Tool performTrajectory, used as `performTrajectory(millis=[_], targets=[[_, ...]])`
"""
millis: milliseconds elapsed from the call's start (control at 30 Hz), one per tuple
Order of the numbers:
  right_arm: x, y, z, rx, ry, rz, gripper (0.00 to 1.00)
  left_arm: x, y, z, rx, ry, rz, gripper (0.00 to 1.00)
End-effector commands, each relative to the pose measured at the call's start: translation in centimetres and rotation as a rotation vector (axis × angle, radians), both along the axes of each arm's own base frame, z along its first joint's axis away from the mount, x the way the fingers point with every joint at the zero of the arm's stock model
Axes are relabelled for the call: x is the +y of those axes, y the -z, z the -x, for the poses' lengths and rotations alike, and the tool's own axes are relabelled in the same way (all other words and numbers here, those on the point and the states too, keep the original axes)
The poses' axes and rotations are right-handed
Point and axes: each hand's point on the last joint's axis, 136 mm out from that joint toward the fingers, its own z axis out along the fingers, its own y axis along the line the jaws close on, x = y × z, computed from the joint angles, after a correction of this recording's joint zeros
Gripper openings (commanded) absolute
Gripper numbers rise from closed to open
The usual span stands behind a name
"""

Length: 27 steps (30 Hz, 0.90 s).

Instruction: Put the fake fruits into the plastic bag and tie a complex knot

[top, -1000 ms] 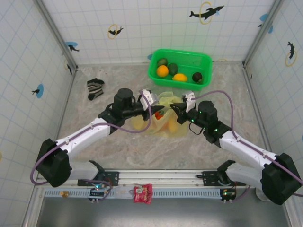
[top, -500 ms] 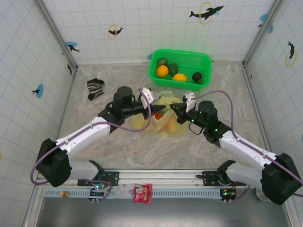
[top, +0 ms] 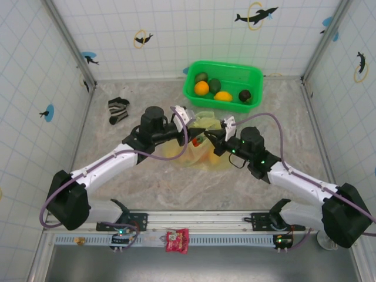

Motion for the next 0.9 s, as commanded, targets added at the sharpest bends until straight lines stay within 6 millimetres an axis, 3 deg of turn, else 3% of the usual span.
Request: performTrajectory(millis=[0, 300, 400, 467, 533, 667, 767, 867], targets=[[-0.1, -0.2, -0.5, -0.029, 0.034, -0.021, 0.00, 0.2, -0.6, -0.4, -0.011, -0.006, 0.018, 0.40], [-0.2, 0.3, -0.9, -0.037, 0.052, 0.004, 0.03, 0.1, -0.1, 0.1, -0.014, 0.038, -0.013, 0.03], [-0.1, -0.2, -0.4, -0.050, 0.026, 0.022, 0.25, 0.1, -0.1, 0.1, -0.030, 0.044, -0.026, 0.00], [-0.1, -1.4, 0.8, -0.083, -0.031, 0.041, 0.40, 0.1, -0.2, 0.1, -0.042, 0.048, -0.033, 0.00], [-0.4, -3.2, 2.2, -0.134, -0.097, 0.054, 0.49, 0.2, -0.2, 0.2, -0.054, 0.050, -0.039, 0.00], [-1.3, -7.1, 3.8, -0.231, -0.197, 0.112, 0.49, 0.2, -0.3, 0.1, -0.077, 0.050, -0.053, 0.00], [-2.9, -7.8, 1.1, -0.281, -0.078, 0.240, 0.39, 0.2, -0.4, 0.5, -0.092, 0.074, -0.061, 0.00], [-2.6, -7.5, -0.6, -0.328, -0.091, 0.370, 0.34, 0.3, -0.6, 0.9, -0.109, 0.091, -0.062, 0.00]])
